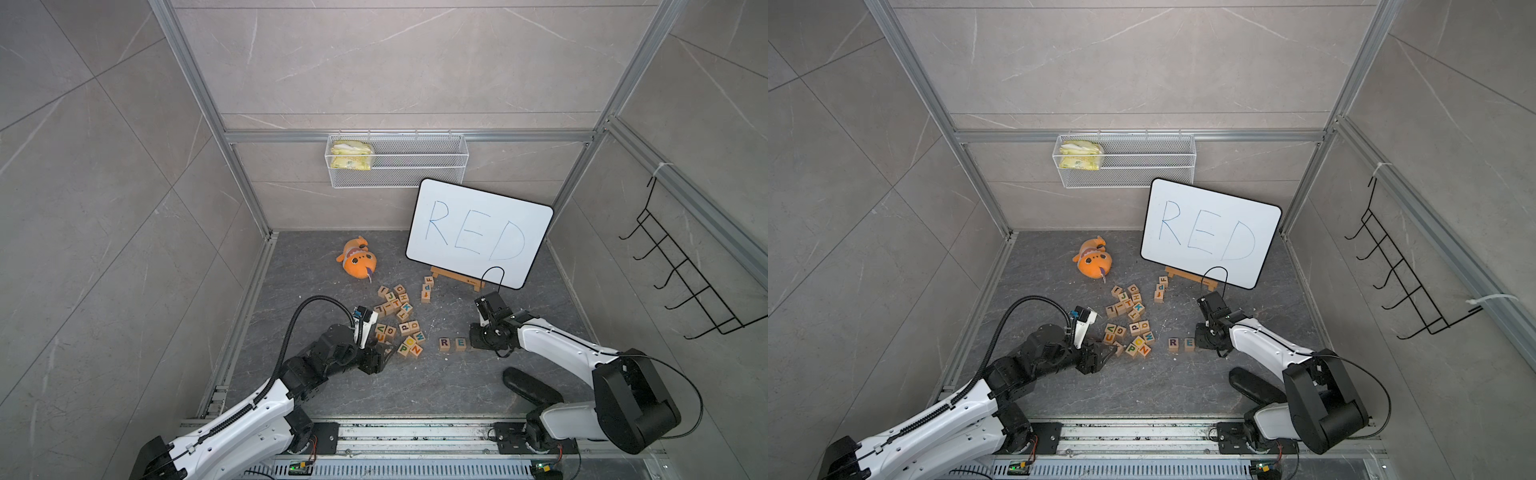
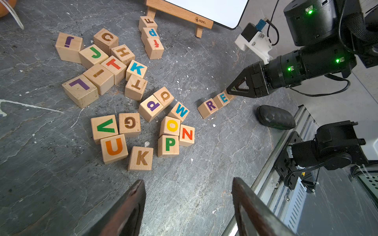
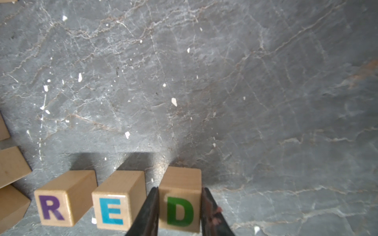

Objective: Assemble the uppercase word "red" with letter blocks
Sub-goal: Place the letter block at the center of the board.

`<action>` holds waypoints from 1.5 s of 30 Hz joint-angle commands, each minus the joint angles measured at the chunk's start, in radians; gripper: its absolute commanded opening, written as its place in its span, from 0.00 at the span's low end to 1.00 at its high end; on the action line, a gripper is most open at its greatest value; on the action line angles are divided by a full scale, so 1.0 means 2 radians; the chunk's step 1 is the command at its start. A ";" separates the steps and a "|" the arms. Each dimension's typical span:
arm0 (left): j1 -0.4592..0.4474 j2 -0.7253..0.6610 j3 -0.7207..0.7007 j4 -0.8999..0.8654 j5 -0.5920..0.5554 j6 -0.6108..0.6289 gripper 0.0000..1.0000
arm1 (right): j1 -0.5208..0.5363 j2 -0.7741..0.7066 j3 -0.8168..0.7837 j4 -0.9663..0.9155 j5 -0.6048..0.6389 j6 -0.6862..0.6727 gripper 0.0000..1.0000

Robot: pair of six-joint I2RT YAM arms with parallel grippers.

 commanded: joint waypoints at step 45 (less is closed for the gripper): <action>-0.003 0.010 0.020 0.013 -0.003 0.006 0.71 | -0.002 -0.032 -0.026 0.011 -0.011 -0.006 0.39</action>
